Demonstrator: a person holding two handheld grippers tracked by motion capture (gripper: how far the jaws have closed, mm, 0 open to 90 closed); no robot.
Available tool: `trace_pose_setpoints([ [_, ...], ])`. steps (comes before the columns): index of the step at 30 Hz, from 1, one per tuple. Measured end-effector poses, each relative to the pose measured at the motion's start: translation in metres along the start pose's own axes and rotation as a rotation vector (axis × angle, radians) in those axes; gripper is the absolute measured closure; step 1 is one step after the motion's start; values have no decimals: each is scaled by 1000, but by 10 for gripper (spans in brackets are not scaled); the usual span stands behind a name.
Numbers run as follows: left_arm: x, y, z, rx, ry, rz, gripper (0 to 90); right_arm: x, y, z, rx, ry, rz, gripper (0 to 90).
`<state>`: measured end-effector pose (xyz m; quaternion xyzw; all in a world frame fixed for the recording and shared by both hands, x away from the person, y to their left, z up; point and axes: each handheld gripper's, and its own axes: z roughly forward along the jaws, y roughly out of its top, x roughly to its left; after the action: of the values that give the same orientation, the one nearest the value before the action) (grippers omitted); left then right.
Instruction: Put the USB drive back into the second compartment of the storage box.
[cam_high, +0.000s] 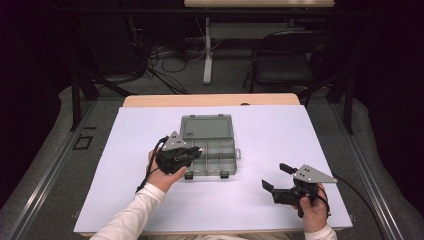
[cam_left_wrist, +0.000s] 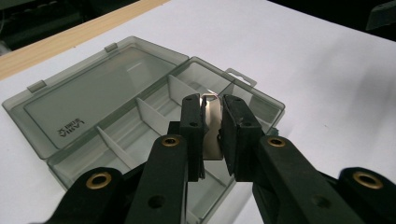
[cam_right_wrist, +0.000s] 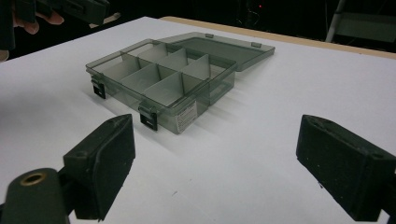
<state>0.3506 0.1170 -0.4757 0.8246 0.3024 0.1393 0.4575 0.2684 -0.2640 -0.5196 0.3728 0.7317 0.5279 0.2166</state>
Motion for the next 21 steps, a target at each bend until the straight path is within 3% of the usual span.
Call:
trace_pose_setpoints([
  [9,10,9,5,44,26,19,792,0,0,0,0,2,-2,114],
  [21,24,9,14,84,46,6,792,0,0,1,3,1,-2,114],
])
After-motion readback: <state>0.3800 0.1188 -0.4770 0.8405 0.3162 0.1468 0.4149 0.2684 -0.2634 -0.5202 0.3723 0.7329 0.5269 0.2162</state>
